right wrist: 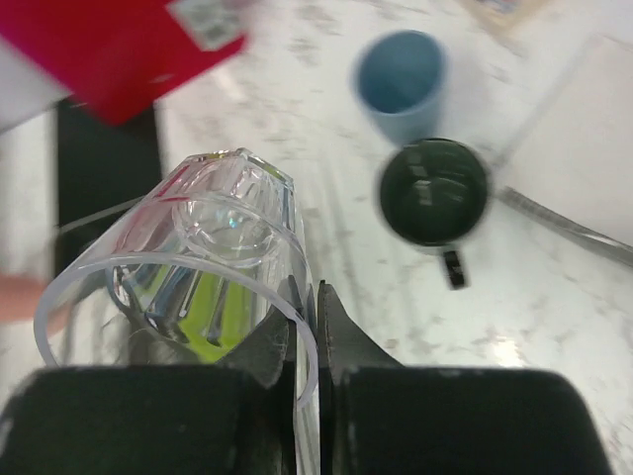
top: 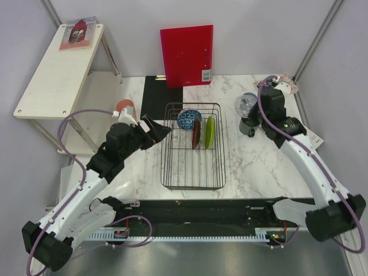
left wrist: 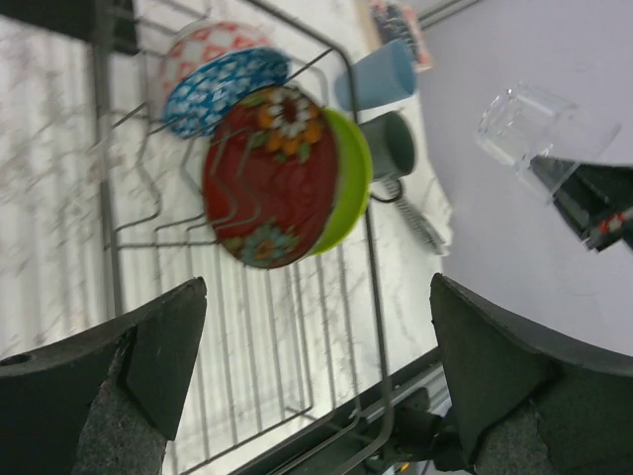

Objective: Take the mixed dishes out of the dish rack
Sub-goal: Place the cup at the center of the board, then pick up the plate from the dish rack, then place the plate at the center of the board.

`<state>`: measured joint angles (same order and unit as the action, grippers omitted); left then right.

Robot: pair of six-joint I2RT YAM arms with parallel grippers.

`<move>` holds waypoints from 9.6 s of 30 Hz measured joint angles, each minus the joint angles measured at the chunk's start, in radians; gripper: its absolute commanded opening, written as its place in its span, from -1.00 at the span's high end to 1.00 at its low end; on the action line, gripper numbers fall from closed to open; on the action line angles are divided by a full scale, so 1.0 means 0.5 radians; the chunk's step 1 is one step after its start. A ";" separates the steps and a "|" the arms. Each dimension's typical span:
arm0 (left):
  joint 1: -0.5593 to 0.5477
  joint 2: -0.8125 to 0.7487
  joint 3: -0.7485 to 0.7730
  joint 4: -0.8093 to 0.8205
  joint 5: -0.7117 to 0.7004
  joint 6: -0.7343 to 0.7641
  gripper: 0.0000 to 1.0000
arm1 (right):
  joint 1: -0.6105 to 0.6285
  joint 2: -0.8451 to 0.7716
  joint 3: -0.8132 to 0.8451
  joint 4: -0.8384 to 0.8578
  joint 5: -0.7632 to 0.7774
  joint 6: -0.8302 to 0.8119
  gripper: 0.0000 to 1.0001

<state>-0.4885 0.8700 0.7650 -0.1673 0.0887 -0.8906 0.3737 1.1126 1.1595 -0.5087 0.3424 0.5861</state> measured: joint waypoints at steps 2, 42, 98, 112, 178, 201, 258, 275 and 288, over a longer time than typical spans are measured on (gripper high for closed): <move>0.000 -0.058 -0.040 -0.127 -0.064 0.025 -0.99 | -0.130 0.184 0.063 -0.106 0.066 0.038 1.00; 0.000 -0.167 -0.212 -0.499 -0.158 0.172 -0.99 | -0.493 1.123 0.440 -0.433 -0.002 0.181 -0.03; -0.477 0.509 0.155 -0.287 -0.459 0.533 -0.99 | 0.951 0.730 0.227 -0.141 0.753 -0.352 -0.10; -0.478 0.399 0.030 -0.289 -0.451 0.491 -0.99 | 0.947 0.862 0.231 -0.235 0.829 -0.299 -0.09; -0.488 0.334 -0.249 0.024 -0.349 0.140 -0.94 | 1.306 0.109 -0.661 0.283 1.179 0.104 1.00; -0.488 0.237 -0.230 -0.066 -0.448 0.154 -0.99 | 1.366 -0.505 -0.610 0.163 0.608 0.077 1.00; -0.494 -0.961 -0.436 -0.135 -0.436 0.457 0.97 | 1.200 -0.170 -0.578 0.717 -0.783 0.233 -0.43; -0.488 -0.900 0.042 -1.350 -1.495 0.156 0.97 | 1.212 -0.340 -0.569 0.564 -0.372 0.104 -0.64; -0.173 -0.094 0.179 -1.365 -1.515 0.113 0.97 | 1.212 -0.558 -0.700 0.533 -0.277 0.048 -0.64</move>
<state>-0.5751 0.8230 0.8547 -0.8497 -0.6689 -0.8341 0.9798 0.8337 0.8097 -0.2420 0.2039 0.6102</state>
